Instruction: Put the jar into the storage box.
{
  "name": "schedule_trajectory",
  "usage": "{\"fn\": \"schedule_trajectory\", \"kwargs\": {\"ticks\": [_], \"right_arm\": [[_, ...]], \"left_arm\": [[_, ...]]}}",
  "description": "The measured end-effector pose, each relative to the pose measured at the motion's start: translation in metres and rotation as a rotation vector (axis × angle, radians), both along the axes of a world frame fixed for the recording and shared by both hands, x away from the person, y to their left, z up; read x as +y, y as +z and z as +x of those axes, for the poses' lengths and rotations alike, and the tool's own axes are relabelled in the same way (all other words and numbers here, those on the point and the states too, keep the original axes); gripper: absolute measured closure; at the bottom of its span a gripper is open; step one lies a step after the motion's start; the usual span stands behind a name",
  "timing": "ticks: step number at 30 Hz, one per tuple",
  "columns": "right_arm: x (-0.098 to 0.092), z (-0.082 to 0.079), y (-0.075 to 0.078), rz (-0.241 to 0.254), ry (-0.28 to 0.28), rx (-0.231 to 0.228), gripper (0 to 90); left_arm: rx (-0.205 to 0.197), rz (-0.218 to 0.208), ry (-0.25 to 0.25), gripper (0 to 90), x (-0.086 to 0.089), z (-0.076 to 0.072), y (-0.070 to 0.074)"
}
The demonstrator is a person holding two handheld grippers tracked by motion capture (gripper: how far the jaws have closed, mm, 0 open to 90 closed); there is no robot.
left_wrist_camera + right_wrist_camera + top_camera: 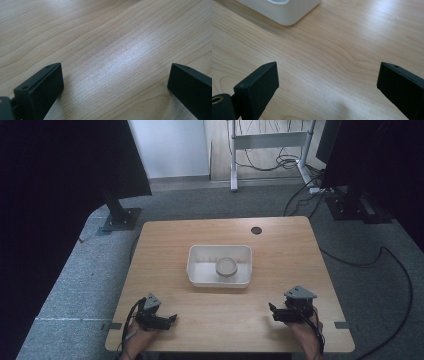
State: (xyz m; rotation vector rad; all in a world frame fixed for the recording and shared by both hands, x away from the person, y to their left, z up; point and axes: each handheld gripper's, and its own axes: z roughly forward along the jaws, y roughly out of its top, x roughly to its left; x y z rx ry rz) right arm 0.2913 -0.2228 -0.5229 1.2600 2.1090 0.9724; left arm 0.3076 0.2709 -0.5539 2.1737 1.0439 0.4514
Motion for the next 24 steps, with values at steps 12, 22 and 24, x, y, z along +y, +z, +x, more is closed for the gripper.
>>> {"fn": "schedule_trajectory", "kwargs": {"ticks": [12,22,24], "right_arm": [[-0.013,-0.014,-0.013,0.001,-0.037,0.023,3.8],[-0.021,-0.024,-0.022,-0.009,-0.056,0.051,3.9],[-0.023,-0.026,-0.025,-0.013,-0.062,0.062,3.9]], "left_arm": [[0.0,0.0,0.001,0.2,0.0,0.0,0.0],[0.0,0.0,0.001,0.2,0.0,0.0,0.0],[0.0,0.0,0.001,0.2,0.0,0.0,0.0]]}}
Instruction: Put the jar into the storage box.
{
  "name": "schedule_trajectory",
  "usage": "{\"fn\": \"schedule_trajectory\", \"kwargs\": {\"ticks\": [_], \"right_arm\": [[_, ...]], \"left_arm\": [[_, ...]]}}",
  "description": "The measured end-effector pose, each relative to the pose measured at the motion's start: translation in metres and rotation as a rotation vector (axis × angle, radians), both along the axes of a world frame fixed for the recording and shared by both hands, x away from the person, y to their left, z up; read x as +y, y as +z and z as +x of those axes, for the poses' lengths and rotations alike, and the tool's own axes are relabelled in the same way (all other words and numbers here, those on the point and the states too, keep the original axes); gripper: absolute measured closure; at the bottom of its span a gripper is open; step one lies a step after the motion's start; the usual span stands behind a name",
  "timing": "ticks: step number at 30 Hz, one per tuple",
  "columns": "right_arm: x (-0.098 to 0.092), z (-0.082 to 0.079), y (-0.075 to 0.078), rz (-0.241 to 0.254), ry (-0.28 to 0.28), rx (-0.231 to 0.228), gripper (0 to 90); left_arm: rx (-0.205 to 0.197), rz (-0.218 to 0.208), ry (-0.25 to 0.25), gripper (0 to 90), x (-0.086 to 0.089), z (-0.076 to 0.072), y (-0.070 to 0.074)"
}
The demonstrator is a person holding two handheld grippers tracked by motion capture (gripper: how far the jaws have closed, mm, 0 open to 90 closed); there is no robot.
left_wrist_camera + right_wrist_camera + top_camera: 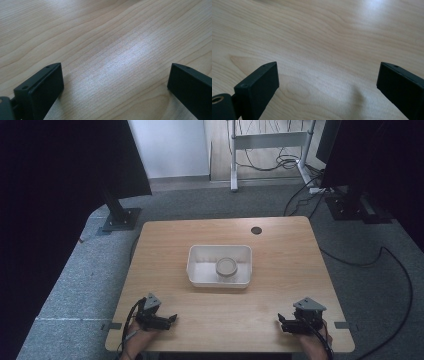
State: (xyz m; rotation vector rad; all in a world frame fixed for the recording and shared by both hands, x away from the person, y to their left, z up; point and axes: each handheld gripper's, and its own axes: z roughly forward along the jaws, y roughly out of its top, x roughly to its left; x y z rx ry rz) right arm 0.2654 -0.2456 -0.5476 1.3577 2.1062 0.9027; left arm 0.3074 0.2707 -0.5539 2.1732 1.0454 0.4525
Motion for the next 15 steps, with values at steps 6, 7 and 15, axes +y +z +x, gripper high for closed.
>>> {"fn": "schedule_trajectory", "kwargs": {"ticks": [6,7,15], "right_arm": [[-0.004,-0.005,-0.007,-0.006,-0.015,0.029,4.0],[-0.005,-0.005,-0.008,-0.008,-0.017,0.034,3.9],[-0.008,-0.007,-0.012,0.017,-0.036,0.048,3.2]], "left_arm": [[0.0,0.0,0.0,0.2,0.0,0.0,0.0],[0.0,0.0,0.0,0.2,0.0,0.0,0.0],[0.001,0.0,0.001,0.2,0.0,0.0,0.0]]}}
